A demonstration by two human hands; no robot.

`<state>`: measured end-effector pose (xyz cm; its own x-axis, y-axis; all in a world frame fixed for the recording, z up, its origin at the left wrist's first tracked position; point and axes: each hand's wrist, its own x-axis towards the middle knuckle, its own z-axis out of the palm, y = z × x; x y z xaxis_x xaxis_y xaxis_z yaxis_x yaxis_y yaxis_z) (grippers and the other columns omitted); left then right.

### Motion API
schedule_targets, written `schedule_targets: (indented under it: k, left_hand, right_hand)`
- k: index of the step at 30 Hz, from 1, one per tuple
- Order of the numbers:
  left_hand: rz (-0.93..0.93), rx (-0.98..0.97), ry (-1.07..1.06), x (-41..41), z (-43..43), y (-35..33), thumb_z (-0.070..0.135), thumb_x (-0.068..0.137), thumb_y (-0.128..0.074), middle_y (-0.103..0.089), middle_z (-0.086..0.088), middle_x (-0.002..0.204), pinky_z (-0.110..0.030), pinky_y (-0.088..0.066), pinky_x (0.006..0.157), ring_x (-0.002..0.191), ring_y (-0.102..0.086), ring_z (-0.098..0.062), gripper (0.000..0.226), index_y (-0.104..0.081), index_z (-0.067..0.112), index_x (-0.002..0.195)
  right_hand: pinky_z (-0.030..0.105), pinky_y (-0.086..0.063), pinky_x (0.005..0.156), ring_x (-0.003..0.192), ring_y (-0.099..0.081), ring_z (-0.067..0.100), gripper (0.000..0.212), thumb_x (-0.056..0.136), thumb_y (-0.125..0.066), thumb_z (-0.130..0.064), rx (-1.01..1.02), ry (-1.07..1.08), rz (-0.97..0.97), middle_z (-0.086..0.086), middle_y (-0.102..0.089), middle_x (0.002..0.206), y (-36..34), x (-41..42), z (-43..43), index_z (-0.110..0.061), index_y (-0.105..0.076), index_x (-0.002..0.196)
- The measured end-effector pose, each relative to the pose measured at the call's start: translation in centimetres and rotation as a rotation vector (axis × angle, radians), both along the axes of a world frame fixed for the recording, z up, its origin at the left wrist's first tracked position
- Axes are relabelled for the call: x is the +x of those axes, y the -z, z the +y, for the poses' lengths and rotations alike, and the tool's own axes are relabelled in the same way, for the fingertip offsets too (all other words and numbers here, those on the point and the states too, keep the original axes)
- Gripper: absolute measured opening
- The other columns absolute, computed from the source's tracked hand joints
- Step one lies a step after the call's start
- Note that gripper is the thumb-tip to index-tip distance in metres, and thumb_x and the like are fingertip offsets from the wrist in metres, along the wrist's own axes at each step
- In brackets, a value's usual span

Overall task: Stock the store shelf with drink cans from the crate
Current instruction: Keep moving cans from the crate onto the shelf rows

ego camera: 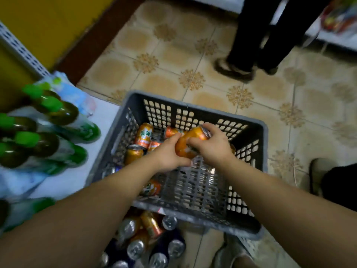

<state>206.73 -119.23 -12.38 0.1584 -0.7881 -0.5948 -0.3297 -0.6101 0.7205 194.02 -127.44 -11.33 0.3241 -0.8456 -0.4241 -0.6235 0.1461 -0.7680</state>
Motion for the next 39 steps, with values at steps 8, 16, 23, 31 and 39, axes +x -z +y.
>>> schedule_targets:
  k: [8,16,23,31,39]
  left_hand:
    - [0.123,-0.244,-0.26,-0.5,8.2,-20.2,0.013,0.068,-0.082,-0.061,0.002,0.111,-0.041,-0.049,0.097,0.103,-0.061,-0.017,0.075,-0.039,0.022,0.128]
    - [0.178,-0.557,-0.443,-0.7,22.6,-36.0,0.005,0.074,-0.075,-0.061,-0.009,0.116,-0.042,-0.054,0.086,0.106,-0.062,-0.027,0.062,-0.044,0.025,0.125]
    - [-0.196,-0.662,-0.6,0.1,38.0,-44.6,0.011,0.076,-0.077,-0.061,0.002,0.106,-0.029,-0.052,0.086,0.097,-0.063,-0.013,0.065,-0.039,0.027,0.126]
    - [-0.386,-0.522,-0.827,1.0,54.1,-46.1,0.025,0.071,-0.081,-0.059,0.005,0.118,-0.032,-0.048,0.097,0.107,-0.059,-0.011,0.077,-0.036,0.031,0.133]
    - [-0.694,0.002,-0.951,0.5,69.1,-43.9,0.048,0.087,-0.06,-0.037,0.002,0.148,-0.02,-0.034,0.097,0.123,-0.044,-0.012,0.071,-0.031,0.022,0.146]
  right_hand:
    - [0.044,-0.054,0.09,0.105,-0.062,0.022,0.073,0.063,-0.076,-0.048,0.072,-0.068,-0.477,0.005,-0.06,0.12,-21.3,0.5,6.6,-0.025,-0.054,0.128]
    - [0.04,-0.055,0.09,0.103,-0.061,0.016,0.087,0.061,-0.084,-0.04,-0.234,-0.381,-0.533,-0.002,-0.058,0.117,-38.2,1.9,18.6,-0.024,-0.046,0.137]
    - [0.039,-0.058,0.074,0.085,-0.066,0.02,0.034,0.068,-0.082,-0.034,-0.336,-0.625,-0.617,0.0,-0.066,0.09,-47.2,6.2,32.3,-0.024,-0.058,0.09]
    - [0.027,-0.054,0.069,0.085,-0.064,0.012,0.045,0.072,-0.082,-0.027,-0.189,-0.961,-0.71,-0.001,-0.063,0.098,-49.2,10.4,46.5,-0.023,-0.052,0.105]
    - [0.043,-0.053,0.09,0.098,-0.06,0.017,0.057,0.067,-0.084,-0.031,-0.22,-1.186,-0.679,-0.001,-0.061,0.111,-46.5,14.8,57.5,-0.024,-0.053,0.114]
